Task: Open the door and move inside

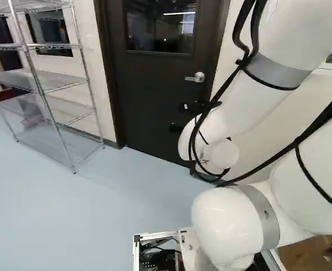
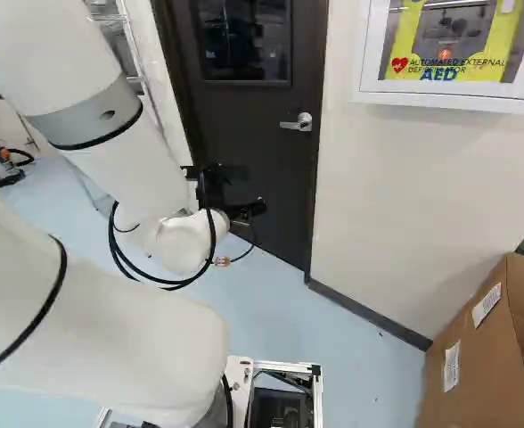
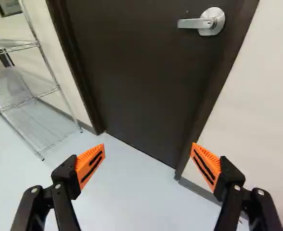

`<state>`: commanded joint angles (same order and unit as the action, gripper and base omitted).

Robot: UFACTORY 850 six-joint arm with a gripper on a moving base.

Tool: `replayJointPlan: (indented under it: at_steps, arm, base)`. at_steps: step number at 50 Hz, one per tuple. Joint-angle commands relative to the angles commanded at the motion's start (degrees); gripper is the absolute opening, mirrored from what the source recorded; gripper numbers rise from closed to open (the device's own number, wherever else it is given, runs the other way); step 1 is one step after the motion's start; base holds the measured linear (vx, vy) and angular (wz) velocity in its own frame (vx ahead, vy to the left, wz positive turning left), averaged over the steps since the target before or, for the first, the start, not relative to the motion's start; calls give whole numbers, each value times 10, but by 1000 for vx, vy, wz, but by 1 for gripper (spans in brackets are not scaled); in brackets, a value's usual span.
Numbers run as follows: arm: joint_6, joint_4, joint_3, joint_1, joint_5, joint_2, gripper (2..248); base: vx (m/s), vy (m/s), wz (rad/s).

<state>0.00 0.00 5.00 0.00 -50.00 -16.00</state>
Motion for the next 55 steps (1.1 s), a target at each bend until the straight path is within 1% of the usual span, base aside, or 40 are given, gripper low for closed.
replayJointPlan:
  at_steps: [9,15,55]
  arm:
    - [0,0,0,0,0,0,247]
    - [0,0,0,0,0,0,247]
    - [0,0,0,0,0,0,247]
  base:
    - [158,49,-357]
    - [155,84,-214]
    - [187,158,-32]
